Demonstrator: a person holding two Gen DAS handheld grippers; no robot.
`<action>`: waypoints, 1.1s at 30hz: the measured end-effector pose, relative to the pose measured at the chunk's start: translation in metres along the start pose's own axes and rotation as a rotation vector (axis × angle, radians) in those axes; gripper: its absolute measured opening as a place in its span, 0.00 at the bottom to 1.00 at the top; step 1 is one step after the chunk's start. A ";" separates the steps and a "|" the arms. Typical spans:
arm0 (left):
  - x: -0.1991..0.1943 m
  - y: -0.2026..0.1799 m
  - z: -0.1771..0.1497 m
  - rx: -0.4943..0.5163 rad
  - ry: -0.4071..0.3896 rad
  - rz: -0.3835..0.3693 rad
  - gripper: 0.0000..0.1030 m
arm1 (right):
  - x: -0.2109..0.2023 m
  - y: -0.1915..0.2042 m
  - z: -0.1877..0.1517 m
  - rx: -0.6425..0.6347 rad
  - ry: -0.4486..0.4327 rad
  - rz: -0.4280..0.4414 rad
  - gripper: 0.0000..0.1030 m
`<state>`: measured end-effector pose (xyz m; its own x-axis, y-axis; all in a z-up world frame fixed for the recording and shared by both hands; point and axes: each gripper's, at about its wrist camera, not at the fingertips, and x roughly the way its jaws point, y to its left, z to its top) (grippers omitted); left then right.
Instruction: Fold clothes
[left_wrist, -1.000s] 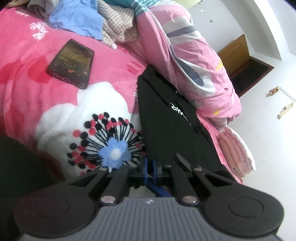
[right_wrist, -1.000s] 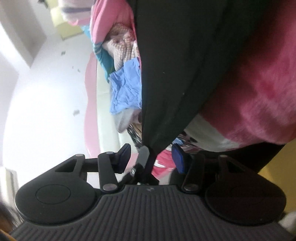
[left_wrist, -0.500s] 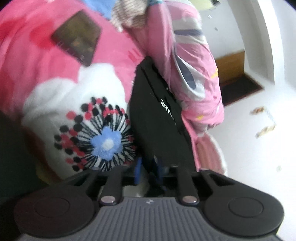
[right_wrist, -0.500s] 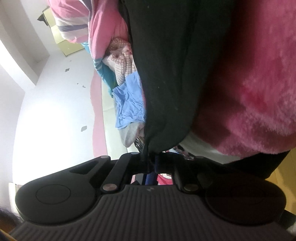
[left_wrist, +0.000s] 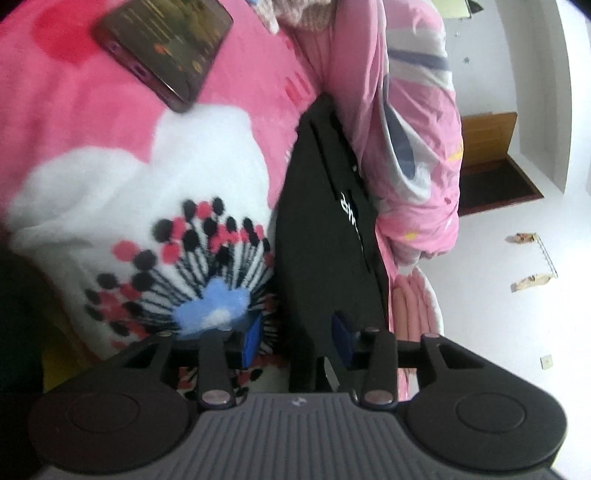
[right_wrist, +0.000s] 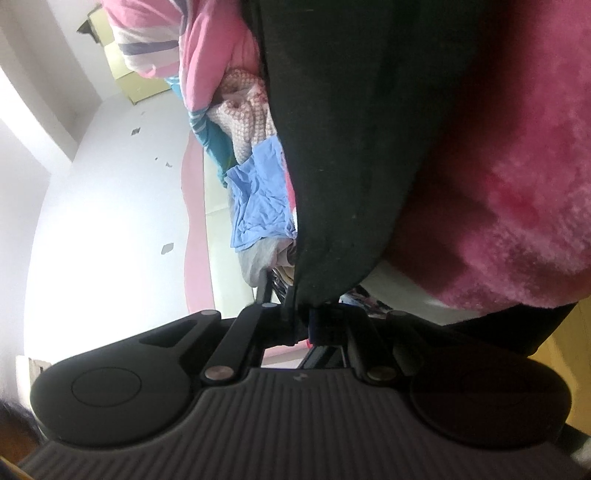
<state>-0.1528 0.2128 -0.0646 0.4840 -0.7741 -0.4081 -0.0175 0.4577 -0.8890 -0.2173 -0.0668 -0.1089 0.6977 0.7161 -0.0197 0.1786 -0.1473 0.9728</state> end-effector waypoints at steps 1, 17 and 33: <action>0.003 0.000 0.002 0.001 0.015 -0.002 0.33 | 0.000 0.002 0.000 -0.010 0.001 -0.001 0.03; 0.024 -0.031 -0.006 0.187 0.070 0.175 0.07 | -0.030 0.028 0.006 -0.344 0.014 -0.239 0.09; 0.033 -0.081 -0.036 0.464 0.033 0.413 0.08 | -0.333 0.120 0.099 -0.683 -0.599 -0.560 0.29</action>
<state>-0.1667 0.1340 -0.0136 0.4907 -0.5028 -0.7117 0.1883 0.8586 -0.4768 -0.3592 -0.3907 -0.0087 0.8974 0.0836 -0.4332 0.2824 0.6457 0.7095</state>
